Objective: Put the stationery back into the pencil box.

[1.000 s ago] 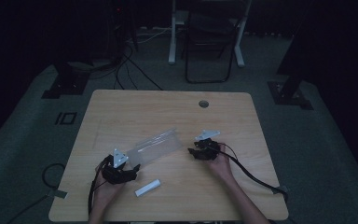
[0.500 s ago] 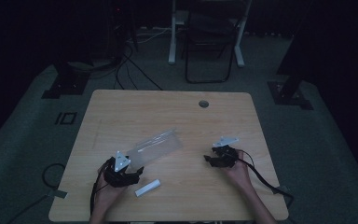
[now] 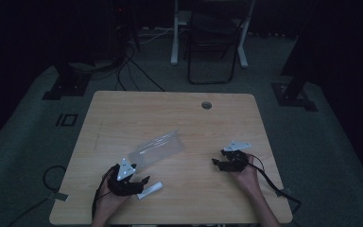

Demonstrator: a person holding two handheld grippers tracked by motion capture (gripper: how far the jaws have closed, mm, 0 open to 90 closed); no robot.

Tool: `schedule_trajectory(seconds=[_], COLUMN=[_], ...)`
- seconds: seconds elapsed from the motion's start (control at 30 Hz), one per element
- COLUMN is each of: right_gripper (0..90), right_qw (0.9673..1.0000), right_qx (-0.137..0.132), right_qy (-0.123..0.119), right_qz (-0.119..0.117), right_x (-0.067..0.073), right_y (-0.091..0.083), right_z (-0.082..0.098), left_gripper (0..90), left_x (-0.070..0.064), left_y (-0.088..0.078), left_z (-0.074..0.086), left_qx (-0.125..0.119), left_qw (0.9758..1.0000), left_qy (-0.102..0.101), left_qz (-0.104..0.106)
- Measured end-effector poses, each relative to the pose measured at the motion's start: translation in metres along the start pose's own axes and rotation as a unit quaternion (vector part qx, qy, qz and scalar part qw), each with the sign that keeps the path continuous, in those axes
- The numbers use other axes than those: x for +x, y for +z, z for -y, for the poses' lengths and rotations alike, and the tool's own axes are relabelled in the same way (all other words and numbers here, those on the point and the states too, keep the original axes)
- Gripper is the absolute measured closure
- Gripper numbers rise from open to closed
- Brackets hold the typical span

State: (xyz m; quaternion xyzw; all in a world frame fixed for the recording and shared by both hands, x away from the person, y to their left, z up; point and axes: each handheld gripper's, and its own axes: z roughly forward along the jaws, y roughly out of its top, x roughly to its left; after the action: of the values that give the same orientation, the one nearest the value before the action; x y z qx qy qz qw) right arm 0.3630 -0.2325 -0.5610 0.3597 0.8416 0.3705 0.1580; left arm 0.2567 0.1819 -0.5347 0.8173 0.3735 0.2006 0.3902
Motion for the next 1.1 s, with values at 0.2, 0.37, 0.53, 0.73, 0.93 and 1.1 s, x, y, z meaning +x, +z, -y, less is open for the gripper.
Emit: schedule_trajectory(seconds=[0.2,0.37,0.53,0.73,0.93,1.1], right_gripper=[38.3,38.3,38.3,38.3,38.2,38.2], right_qw=[1.0,0.9999,0.9998,0.9998,0.9998,0.9998], right_qx=[-0.007,-0.014,-0.018,-0.018,-0.018,-0.018], right_qy=[0.001,-0.001,-0.001,-0.001,-0.001,-0.001], right_qz=[0.0,-0.003,-0.004,-0.003,-0.003,-0.003], right_x=[0.0,-0.001,-0.001,-0.001,-0.001,-0.001], right_y=[0.001,0.0,0.0,0.0,0.0,0.0], right_z=[0.001,0.004,0.004,0.004,0.004,0.004], left_gripper=[30.0,33.8,37.8,39.4,44.1,50.6], left_x=[-0.006,-0.011,-0.015,-0.019,-0.024,-0.028], left_y=[-0.003,-0.004,-0.004,-0.006,-0.006,-0.003], left_z=[0.002,0.003,0.004,0.009,0.011,0.012], left_qx=[0.003,0.011,0.019,0.026,0.037,0.053], left_qw=[0.9997,0.9988,0.9977,0.9968,0.9959,0.9946], left_qy=[0.005,0.012,0.024,0.024,0.037,0.052], left_qz=[0.026,0.046,0.06,0.072,0.074,0.073])
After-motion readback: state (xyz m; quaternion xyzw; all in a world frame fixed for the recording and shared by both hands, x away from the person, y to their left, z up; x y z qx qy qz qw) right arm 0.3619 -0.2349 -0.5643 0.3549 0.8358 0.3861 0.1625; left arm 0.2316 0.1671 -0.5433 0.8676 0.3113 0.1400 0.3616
